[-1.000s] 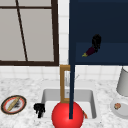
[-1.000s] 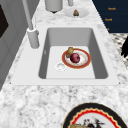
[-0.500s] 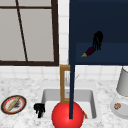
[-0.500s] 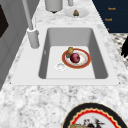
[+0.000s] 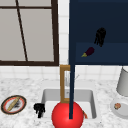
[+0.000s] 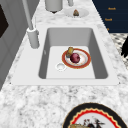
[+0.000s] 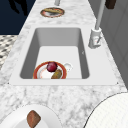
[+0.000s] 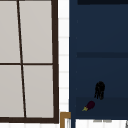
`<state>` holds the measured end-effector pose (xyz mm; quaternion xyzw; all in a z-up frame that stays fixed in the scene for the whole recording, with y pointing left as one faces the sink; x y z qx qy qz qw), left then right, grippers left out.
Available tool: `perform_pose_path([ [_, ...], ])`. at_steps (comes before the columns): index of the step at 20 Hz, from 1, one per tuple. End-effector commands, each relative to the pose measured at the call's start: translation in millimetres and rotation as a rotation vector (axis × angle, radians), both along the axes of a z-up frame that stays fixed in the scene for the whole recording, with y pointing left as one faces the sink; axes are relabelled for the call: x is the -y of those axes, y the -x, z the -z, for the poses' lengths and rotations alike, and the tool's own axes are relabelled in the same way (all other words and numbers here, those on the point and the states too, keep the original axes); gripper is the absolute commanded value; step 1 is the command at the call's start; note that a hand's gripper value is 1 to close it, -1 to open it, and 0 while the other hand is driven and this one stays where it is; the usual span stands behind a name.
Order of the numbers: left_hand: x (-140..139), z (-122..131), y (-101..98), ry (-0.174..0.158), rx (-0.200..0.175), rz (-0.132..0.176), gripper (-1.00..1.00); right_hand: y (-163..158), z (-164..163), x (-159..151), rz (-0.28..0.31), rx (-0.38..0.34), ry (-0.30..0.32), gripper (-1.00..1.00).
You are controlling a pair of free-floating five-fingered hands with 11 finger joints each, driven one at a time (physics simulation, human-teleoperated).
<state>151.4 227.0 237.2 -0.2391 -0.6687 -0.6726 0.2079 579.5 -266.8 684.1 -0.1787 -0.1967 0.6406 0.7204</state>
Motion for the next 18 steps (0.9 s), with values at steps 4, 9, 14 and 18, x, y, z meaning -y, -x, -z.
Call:
perform_pose_path([
  [4, 0, 0, 0.0, 0.0, 0.0, 0.0, 0.0, 43, -16, 17, 0.018, 0.125, -0.028, -1.0],
  [9, 0, 0, 0.0, 0.0, 0.0, 0.0, 0.0, 68, -19, 17, 0.023, 0.179, -0.02, -1.0],
  [14, 0, 0, 0.0, 0.0, 0.0, 0.0, 0.0, 63, -18, 19, 0.028, 0.137, -0.001, -1.0],
  [18, 0, 0, 0.0, 0.0, 0.0, 0.0, 0.0, 84, -22, 25, 0.029, 0.186, -0.006, -1.0],
])
